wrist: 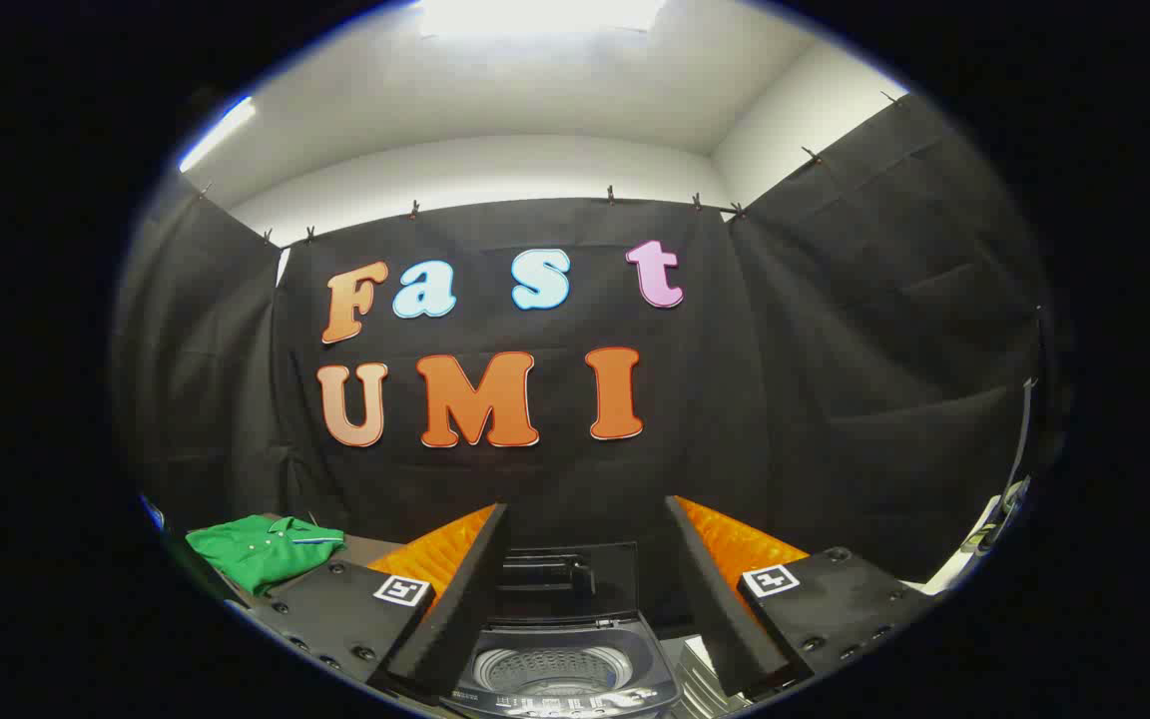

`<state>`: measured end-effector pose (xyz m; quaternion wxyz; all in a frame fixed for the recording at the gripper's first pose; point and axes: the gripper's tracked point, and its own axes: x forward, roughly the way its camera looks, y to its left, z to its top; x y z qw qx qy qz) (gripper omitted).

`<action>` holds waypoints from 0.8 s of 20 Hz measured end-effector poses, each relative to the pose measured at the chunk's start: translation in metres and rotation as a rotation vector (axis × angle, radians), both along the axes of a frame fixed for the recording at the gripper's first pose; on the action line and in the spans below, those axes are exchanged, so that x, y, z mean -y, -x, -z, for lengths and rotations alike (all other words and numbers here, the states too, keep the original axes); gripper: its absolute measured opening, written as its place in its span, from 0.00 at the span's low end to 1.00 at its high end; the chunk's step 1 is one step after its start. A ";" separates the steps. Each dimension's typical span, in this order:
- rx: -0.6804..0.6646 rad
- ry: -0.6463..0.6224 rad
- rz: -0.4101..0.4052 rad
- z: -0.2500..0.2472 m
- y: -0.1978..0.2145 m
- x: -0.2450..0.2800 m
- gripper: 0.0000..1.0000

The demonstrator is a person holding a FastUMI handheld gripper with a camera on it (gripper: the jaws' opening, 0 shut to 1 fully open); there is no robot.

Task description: Put the clothes into the washing machine and then close the washing machine lid.

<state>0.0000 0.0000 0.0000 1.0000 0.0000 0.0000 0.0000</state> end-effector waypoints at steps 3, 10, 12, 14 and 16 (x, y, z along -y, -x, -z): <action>-0.006 -0.008 -0.015 0.001 -0.003 -0.002 0.98; 0.018 -0.003 -0.004 -0.010 -0.005 -0.004 0.98; 0.018 -0.013 -0.016 -0.009 -0.005 -0.010 0.98; 0.007 -0.013 -0.025 -0.004 -0.005 -0.013 0.98; 0.008 -0.009 -0.022 -0.004 -0.003 -0.011 0.98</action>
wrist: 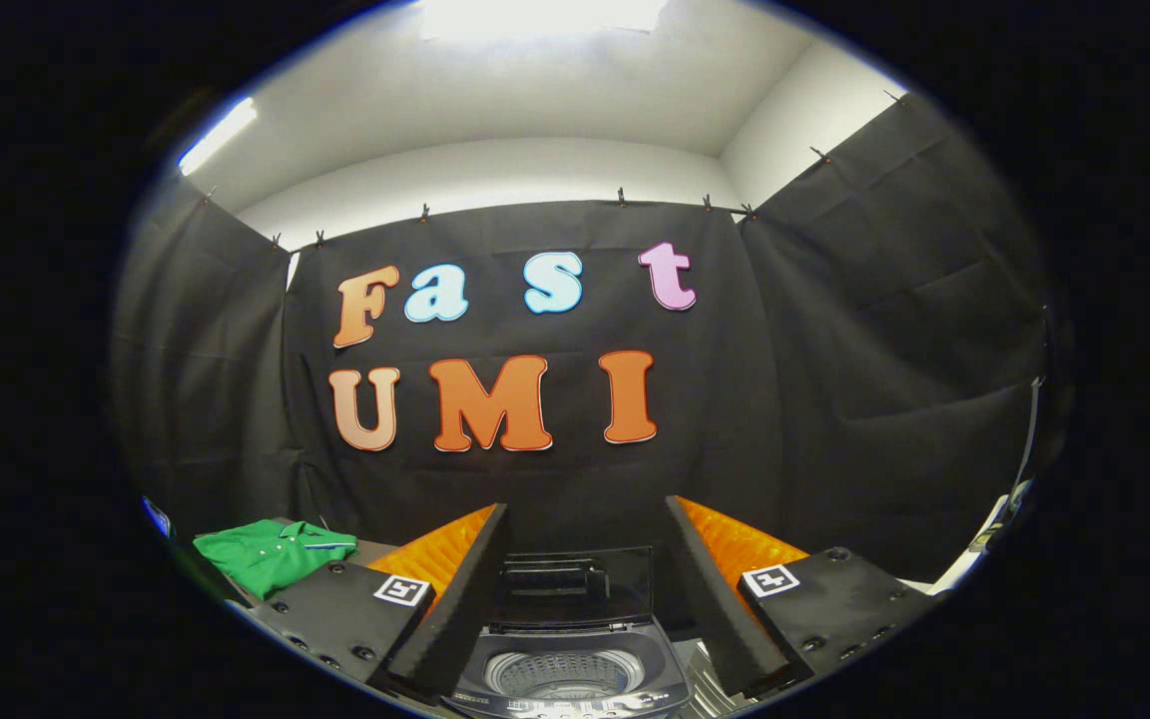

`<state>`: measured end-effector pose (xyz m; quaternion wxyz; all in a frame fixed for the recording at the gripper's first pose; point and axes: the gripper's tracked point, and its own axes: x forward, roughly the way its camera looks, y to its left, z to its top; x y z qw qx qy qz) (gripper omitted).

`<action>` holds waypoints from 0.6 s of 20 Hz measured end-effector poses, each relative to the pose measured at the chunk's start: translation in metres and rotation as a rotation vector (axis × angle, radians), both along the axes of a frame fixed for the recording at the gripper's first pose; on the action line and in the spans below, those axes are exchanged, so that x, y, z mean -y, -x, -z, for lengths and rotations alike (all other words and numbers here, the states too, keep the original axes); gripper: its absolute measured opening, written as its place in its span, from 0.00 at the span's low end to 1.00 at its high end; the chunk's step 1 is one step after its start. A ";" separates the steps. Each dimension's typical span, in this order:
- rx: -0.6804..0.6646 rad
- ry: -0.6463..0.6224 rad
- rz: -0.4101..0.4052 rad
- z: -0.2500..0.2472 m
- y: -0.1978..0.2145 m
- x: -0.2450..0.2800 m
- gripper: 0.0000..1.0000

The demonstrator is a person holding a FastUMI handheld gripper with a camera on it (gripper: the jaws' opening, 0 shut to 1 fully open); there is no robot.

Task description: Put the clothes into the washing machine and then close the washing machine lid.

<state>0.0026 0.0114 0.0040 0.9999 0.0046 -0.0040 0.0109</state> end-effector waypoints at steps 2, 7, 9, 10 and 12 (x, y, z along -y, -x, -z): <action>-0.006 0.003 0.008 0.001 0.003 0.002 0.98; -0.018 -0.001 0.016 0.005 0.007 0.002 0.98; -0.028 -0.001 0.000 0.007 0.006 -0.004 0.98; -0.027 -0.003 0.002 0.005 0.006 -0.004 0.98; -0.019 -0.014 -0.005 0.004 0.005 -0.010 0.98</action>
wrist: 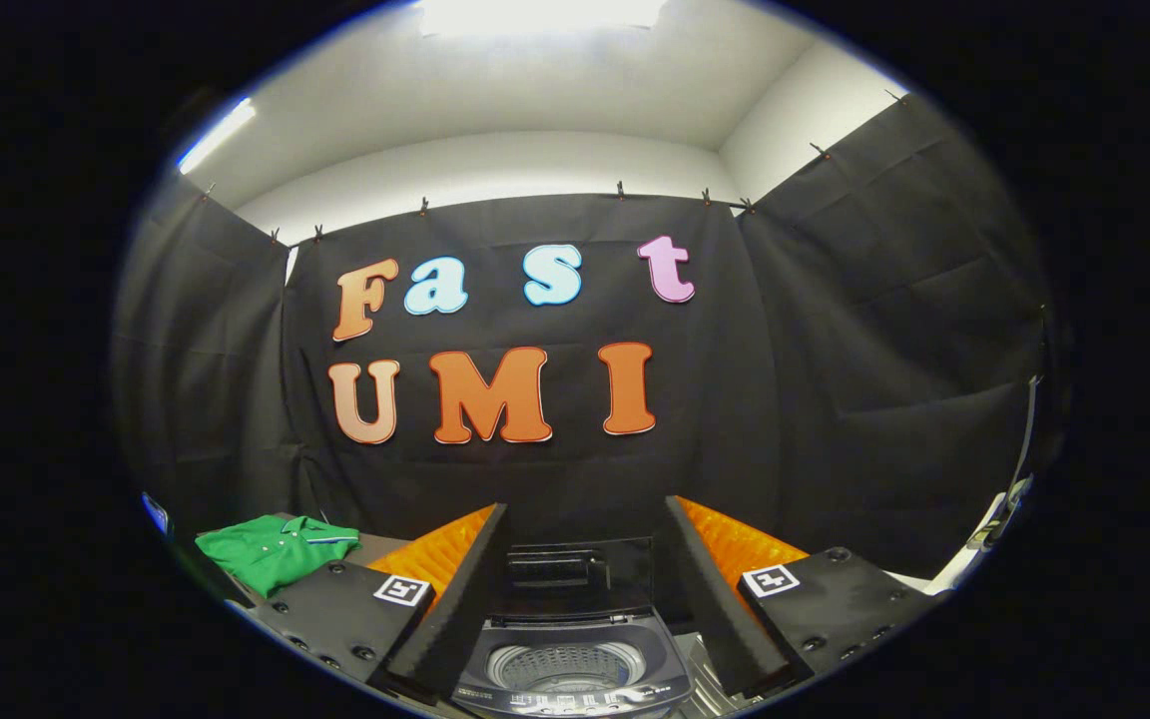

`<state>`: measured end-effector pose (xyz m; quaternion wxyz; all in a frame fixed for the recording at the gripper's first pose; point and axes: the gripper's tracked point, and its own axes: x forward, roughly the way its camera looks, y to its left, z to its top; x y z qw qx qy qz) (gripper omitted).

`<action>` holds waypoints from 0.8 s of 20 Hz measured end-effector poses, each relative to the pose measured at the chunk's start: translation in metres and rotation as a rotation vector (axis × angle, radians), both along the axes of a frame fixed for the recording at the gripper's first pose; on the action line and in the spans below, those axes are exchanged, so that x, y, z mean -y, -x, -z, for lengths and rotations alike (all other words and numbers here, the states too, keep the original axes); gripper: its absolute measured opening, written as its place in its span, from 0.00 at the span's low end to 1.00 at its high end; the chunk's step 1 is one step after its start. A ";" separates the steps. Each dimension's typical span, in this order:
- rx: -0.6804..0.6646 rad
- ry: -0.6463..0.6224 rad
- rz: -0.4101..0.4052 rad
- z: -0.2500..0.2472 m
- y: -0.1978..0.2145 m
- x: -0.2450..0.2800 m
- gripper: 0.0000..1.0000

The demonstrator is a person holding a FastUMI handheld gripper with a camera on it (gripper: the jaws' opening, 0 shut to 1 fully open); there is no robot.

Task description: Put the clothes into the washing machine and then close the washing machine lid.

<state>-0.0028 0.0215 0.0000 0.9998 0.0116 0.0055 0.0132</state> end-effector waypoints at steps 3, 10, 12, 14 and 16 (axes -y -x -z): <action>0.031 -0.009 -0.033 -0.006 -0.004 -0.015 0.98; 0.015 -0.048 -0.129 -0.005 -0.023 -0.051 0.98; -0.019 -0.082 -0.186 -0.001 -0.031 -0.075 0.98; -0.024 -0.113 -0.241 -0.002 -0.040 -0.101 0.98; -0.027 -0.120 -0.277 -0.006 -0.051 -0.127 0.98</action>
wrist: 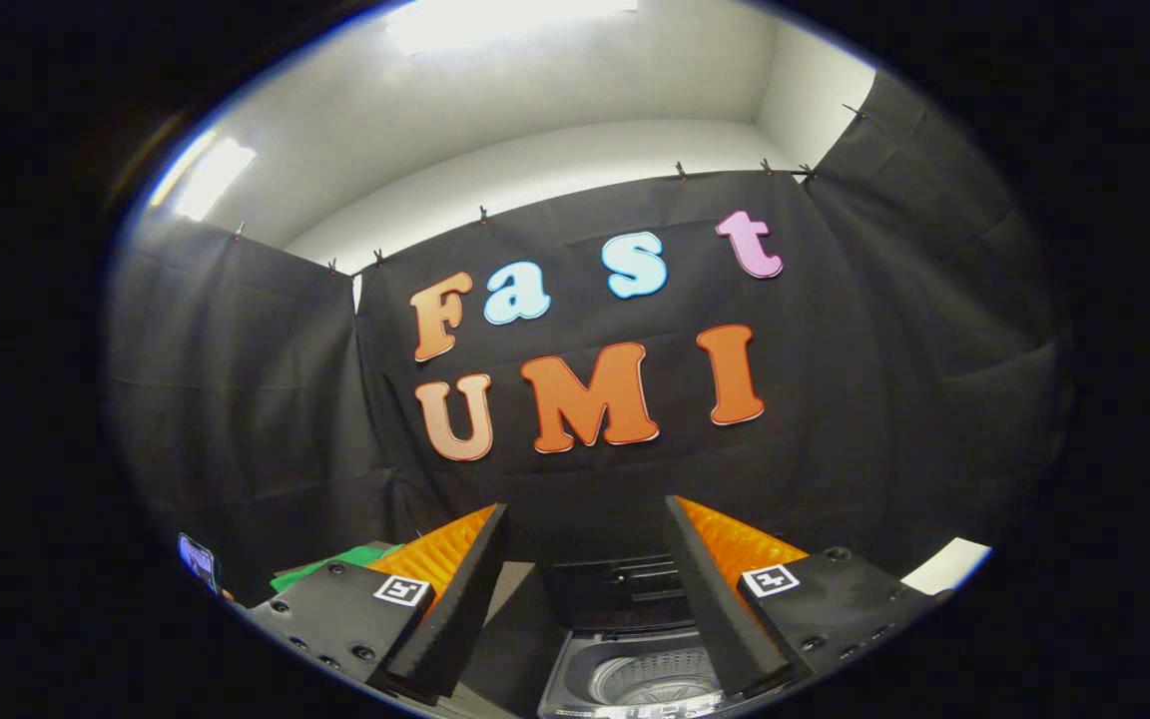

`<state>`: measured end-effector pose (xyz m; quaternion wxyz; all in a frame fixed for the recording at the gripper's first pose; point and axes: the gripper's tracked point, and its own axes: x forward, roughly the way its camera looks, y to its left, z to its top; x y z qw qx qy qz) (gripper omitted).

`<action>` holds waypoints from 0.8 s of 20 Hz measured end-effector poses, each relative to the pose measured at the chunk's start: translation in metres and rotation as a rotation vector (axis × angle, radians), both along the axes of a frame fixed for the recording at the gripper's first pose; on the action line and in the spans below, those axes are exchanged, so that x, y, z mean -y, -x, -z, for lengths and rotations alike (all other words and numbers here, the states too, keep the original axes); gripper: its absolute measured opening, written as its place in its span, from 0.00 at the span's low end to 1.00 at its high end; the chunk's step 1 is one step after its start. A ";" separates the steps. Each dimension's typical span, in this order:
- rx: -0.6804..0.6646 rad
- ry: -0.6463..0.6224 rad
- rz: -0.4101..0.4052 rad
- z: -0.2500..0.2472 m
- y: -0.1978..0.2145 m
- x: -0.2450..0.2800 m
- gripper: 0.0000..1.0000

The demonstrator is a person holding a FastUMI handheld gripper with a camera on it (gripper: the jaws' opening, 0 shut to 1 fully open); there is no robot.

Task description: Put the clothes into the washing machine and then close the washing machine lid.

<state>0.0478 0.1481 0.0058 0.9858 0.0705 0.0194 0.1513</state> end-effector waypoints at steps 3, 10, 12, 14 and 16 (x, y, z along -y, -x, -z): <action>-0.012 0.005 -0.111 -0.003 -0.013 -0.064 0.98; -0.243 0.024 -0.454 0.058 0.002 -0.257 0.98; -0.314 0.044 -0.510 0.078 0.000 -0.305 0.98; -0.376 0.075 -0.528 0.099 -0.008 -0.335 0.98; -0.461 0.120 -0.502 0.131 -0.014 -0.353 0.98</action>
